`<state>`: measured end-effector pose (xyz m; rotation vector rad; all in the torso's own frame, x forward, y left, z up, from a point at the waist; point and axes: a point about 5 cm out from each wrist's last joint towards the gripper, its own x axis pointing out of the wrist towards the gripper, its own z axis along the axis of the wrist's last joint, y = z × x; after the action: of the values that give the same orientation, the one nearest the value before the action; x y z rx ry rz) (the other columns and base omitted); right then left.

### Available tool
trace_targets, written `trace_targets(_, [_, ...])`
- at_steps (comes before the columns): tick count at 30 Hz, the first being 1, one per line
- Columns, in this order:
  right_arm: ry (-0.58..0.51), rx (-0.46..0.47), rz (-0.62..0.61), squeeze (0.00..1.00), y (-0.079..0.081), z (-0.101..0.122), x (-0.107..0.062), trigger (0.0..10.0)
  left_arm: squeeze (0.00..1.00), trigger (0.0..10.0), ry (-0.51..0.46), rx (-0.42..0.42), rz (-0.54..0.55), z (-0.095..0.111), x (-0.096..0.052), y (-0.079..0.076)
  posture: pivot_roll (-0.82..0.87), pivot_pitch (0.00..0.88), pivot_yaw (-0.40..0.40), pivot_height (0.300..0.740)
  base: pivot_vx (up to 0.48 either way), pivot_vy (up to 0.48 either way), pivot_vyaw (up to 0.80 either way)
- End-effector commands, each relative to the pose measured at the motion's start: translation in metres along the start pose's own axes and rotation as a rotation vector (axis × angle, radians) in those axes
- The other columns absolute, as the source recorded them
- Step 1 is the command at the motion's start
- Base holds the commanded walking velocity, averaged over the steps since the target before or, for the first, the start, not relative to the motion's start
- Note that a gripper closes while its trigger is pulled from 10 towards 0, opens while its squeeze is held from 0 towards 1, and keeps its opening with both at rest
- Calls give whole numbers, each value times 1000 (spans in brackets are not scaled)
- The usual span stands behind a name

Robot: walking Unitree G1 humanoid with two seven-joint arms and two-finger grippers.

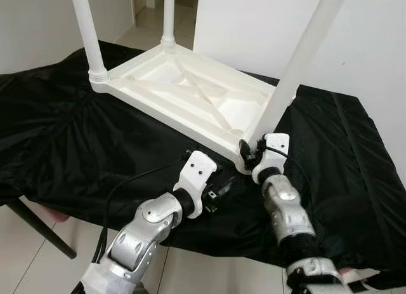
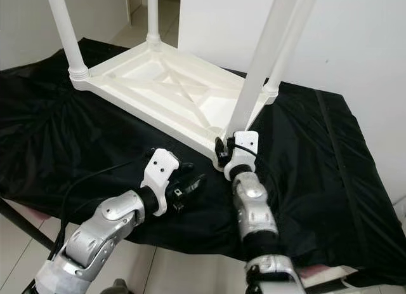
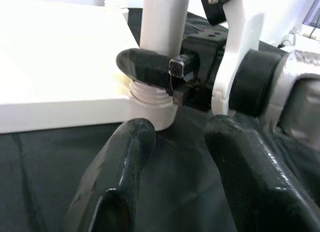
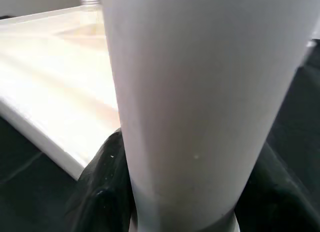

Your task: Building children table

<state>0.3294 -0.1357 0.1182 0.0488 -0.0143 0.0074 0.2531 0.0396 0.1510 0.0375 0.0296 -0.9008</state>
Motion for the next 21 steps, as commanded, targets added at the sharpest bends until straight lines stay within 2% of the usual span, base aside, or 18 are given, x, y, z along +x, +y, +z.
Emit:
trace_targets(1, [115,-43,-146,0,-17,-23,-11,0,0,10000,1,-1,-34,-1,2,-2,159,43,-106,740,0,0,0])
trace_targets(5, [106,-40,-162,0,-8,-20,-14,0,0,10000,-1,-3,-34,-1,2,-2,155,43,-103,740,0,0,0])
trace_targets(6, [85,-39,-115,0,-3,-15,-13,902,0,10000,-2,-2,-37,-1,3,-2,153,41,-102,740,0,0,0])
trace_targets(8, [85,-43,-105,0,-2,-14,-13,902,0,10000,-2,-1,-38,-1,3,-2,153,41,-102,740,0,0,0])
trace_targets(9, [88,-51,-97,0,-2,-13,-14,10000,0,10000,-2,-2,-38,-1,3,-2,152,40,-99,740,0,0,0])
trace_targets(13, [79,-36,-82,0,1,-12,-15,10000,0,10000,-3,0,-37,-1,3,-1,150,40,-100,740,0,0,0])
trace_targets(15, [55,-21,-32,0,3,-7,-14,10000,0,10000,-5,2,-35,0,3,0,148,40,-100,740,0,0,0])
trace_targets(16, [46,-19,-20,906,4,-5,-13,10000,0,10000,-5,3,-35,0,3,0,148,40,-100,740,0,0,0])
trace_targets(18, [42,-16,-15,906,4,-4,-13,10000,0,10000,-6,3,-35,0,3,0,148,40,-100,740,0,0,0])
trace_targets(19, [36,-19,-11,1000,3,-2,-13,10000,0,10000,-6,3,-34,0,3,0,148,40,-100,740,0,0,0])
trace_targets(21, [30,-9,6,1000,2,0,-12,10000,0,10000,-7,4,-33,0,3,0,153,42,-105,740,0,0,0])
